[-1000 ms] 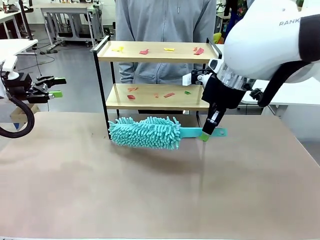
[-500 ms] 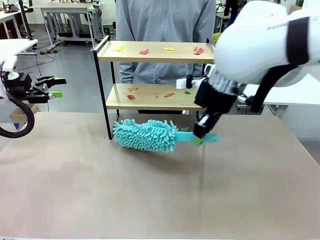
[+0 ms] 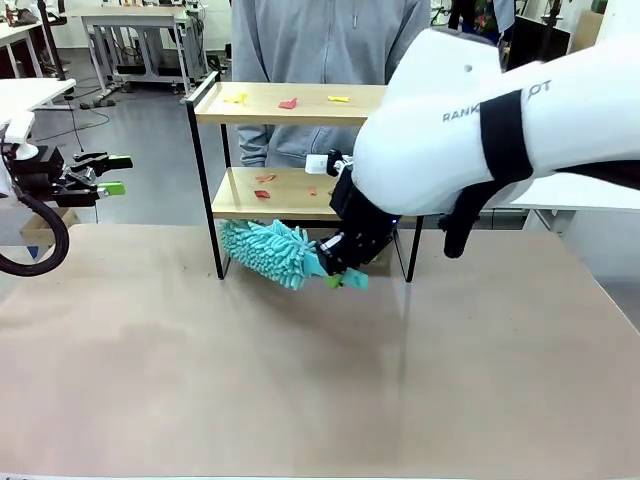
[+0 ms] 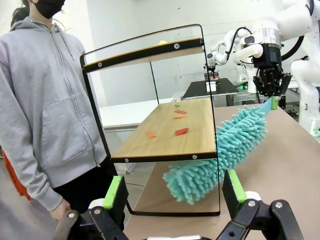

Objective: Clean the shelf.
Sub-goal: Clean the specific section of the Shelf indicated by the human with the Duster.

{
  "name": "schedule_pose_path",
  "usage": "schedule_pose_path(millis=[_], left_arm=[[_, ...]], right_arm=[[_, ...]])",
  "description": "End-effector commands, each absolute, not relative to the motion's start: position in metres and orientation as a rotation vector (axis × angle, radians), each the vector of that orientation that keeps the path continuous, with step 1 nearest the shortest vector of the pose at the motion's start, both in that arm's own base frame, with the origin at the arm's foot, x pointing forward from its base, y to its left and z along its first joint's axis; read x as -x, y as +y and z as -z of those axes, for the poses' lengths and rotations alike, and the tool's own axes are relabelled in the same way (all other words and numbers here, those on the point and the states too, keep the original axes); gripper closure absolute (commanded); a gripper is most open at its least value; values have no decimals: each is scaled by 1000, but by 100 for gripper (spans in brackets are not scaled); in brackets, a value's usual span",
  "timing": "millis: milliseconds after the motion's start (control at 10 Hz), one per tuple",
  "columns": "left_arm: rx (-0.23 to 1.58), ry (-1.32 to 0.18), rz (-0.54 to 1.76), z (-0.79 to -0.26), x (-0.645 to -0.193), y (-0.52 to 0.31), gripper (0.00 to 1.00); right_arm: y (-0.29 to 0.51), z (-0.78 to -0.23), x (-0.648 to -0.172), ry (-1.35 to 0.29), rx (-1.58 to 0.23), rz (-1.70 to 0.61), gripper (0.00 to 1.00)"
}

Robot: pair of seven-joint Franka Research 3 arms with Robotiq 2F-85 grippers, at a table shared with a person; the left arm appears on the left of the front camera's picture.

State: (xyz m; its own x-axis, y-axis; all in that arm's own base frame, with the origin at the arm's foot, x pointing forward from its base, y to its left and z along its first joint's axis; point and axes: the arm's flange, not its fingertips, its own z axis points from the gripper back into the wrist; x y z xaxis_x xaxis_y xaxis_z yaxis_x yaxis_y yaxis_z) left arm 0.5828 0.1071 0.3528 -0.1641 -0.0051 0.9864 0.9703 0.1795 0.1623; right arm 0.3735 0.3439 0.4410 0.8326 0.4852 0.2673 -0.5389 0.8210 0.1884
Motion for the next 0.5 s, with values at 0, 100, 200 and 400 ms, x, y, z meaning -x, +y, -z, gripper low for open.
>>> schedule_pose_path(millis=[0, 100, 200, 400], left_arm=[[996, -1421, 1187, -356, -581, 107, 0], [996, -1421, 1187, -356, -581, 107, 0], [996, -1421, 1187, -356, -581, 107, 0], [996, -1421, 1187, -356, -581, 107, 0]], right_arm=[[379, -430, -381, -262, -227, -449, 87], [393, -425, -385, -273, -216, -406, 87], [406, -420, -389, -290, -211, -373, 87], [427, -412, -392, -285, -215, -294, 87]])
